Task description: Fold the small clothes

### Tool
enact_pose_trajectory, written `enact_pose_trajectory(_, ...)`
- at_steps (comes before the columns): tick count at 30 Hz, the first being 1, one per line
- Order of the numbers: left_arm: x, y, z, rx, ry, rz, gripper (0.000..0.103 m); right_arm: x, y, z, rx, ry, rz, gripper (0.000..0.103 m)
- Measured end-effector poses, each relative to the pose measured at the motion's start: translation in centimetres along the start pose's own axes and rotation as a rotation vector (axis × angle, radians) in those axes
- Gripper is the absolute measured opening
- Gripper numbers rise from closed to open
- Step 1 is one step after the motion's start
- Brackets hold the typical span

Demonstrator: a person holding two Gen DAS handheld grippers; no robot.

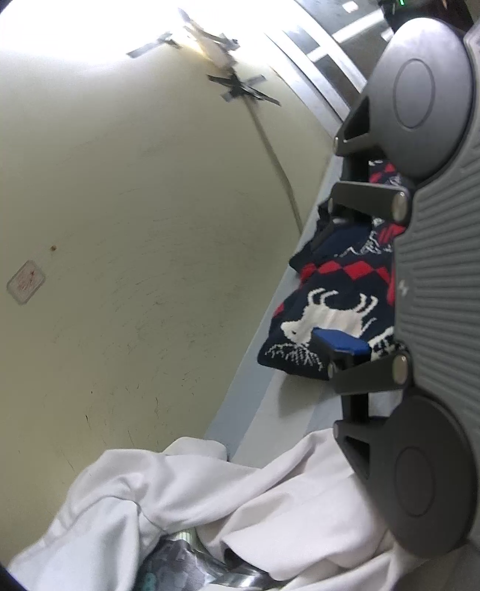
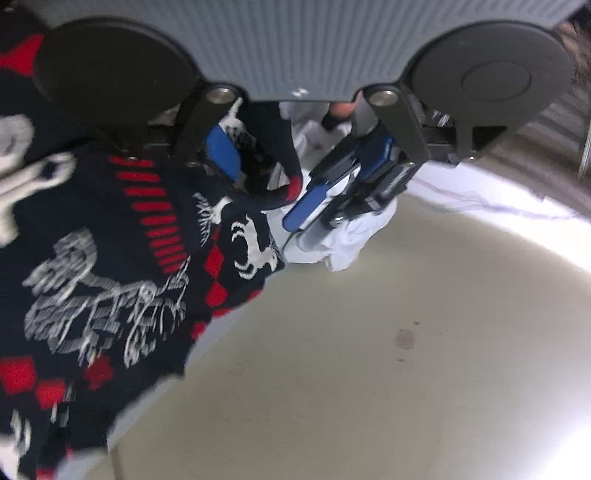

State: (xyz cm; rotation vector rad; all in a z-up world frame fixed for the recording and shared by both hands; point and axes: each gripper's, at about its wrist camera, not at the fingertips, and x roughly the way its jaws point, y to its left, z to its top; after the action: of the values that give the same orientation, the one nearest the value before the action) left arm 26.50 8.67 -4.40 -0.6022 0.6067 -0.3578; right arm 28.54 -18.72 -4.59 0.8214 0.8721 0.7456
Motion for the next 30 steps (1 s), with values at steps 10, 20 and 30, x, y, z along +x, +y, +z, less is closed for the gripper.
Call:
enact_pose_trajectory(10,0.8,-0.5,-0.7,0.047,0.029,0.018,0.048,-10.7,-10.8,6.9,0.046,-0.263,-0.51,0.0)
enact_pose_trajectory(20,0.0,0.9,0.0,-0.03,-0.016,0.023,0.05,-4.5,6.3,-3.2,-0.779,-0.062,-0.447,0.042)
enact_pose_trajectory(30,-1.0,2.3,0.8,-0.08,-0.057,0.01,0.051,5.7,10.3,-13.2,-1.659,0.197,-0.604,0.039)
